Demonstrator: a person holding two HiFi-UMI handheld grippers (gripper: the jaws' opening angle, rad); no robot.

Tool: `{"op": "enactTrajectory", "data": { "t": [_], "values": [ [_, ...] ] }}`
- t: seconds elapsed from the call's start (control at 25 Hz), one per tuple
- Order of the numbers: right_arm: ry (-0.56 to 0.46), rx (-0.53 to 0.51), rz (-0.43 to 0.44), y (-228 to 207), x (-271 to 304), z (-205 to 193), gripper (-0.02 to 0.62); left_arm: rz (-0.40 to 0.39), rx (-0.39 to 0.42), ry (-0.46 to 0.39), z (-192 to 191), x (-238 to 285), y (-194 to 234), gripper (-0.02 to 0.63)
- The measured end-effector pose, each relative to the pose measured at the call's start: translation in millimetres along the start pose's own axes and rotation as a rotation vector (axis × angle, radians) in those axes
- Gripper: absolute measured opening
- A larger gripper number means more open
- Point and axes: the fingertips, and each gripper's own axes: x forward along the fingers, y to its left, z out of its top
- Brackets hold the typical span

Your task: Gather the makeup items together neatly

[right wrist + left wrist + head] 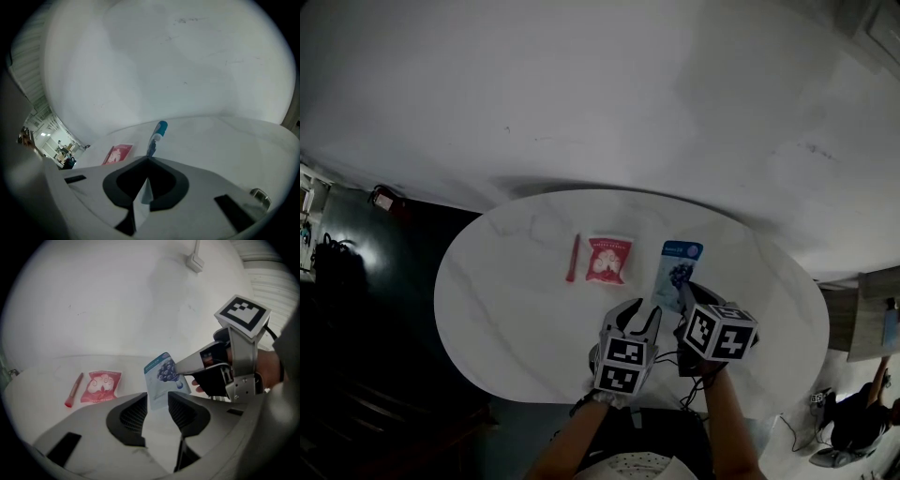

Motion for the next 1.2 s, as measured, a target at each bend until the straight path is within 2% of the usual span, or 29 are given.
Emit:
{"op": "enactTrajectory", "data": {
  "t": [0.44,1.04,1.2],
  "values": [
    [0.057,0.018,0.035,-6,25,-4,0.025,0.016,-0.014,0.007,2,9,5,0.176],
    [0.117,0.08,-0.018,-33,41,-22,0.026,0.022,-0.024,0.024,-4,14,10,0.176],
    [0.127,0.068,-0.035,-36,43,-25,0.028,0.023,-0.027,0.029,-6,13,11,0.176]
  ]
}}
